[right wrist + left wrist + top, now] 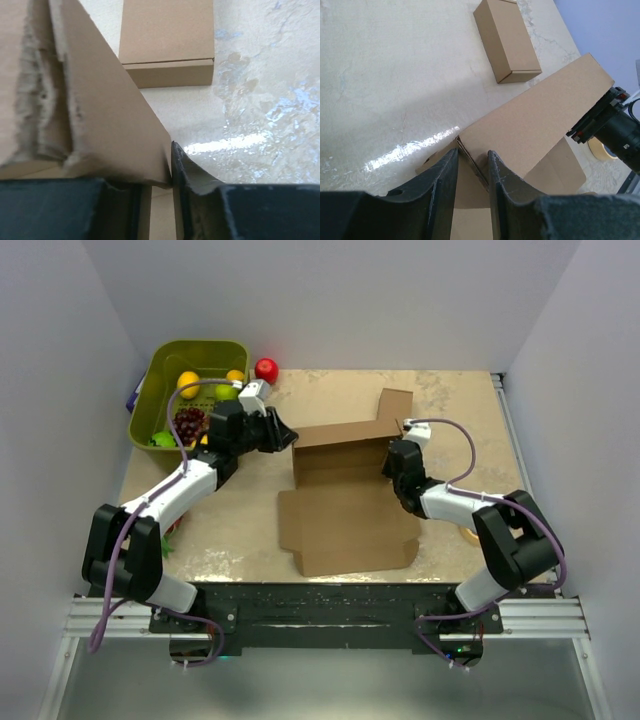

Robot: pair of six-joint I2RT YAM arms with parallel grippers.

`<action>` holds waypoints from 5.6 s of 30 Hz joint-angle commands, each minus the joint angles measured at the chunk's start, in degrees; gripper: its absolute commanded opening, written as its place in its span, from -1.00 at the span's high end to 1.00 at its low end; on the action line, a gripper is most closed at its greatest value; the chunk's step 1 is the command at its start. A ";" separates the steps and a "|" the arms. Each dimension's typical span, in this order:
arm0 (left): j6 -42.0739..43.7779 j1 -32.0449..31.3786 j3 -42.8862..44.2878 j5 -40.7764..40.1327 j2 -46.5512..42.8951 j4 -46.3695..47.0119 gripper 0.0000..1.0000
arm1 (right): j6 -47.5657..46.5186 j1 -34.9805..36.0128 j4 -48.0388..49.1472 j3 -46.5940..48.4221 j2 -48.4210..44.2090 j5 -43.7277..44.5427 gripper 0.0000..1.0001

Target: Fold the paper box

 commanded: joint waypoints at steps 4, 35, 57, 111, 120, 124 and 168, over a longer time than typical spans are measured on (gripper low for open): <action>2.35 -0.42 -0.86 -0.06 1.93 -6.89 0.32 | 4.65 -0.42 -3.14 1.39 0.73 9.82 0.90; 23.34 -9.89 1.51 -12.44 -14.24 -3.55 -0.55 | -6.25 -0.42 -20.71 4.10 -26.86 -8.28 -0.80; 50.17 -34.78 27.35 -54.76 19.94 -11.39 -0.77 | 1.14 -21.69 -35.32 7.11 -31.53 -27.17 -0.92; 21.96 -6.83 28.50 -29.15 26.72 -25.88 1.00 | 5.00 -24.24 -46.49 3.59 -29.95 -30.61 -0.98; 19.58 -6.13 26.92 -24.59 25.49 -24.73 1.00 | 8.87 -25.56 -41.13 -1.68 -29.68 -33.84 -0.98; 17.83 -6.13 25.51 -21.42 24.70 -24.03 1.00 | 11.50 -25.65 -37.00 -2.91 -30.12 -40.78 -0.93; 39.09 -2.01 30.00 14.25 7.73 -18.93 -0.99 | -41.05 -16.24 -66.69 47.80 -0.77 -79.20 1.00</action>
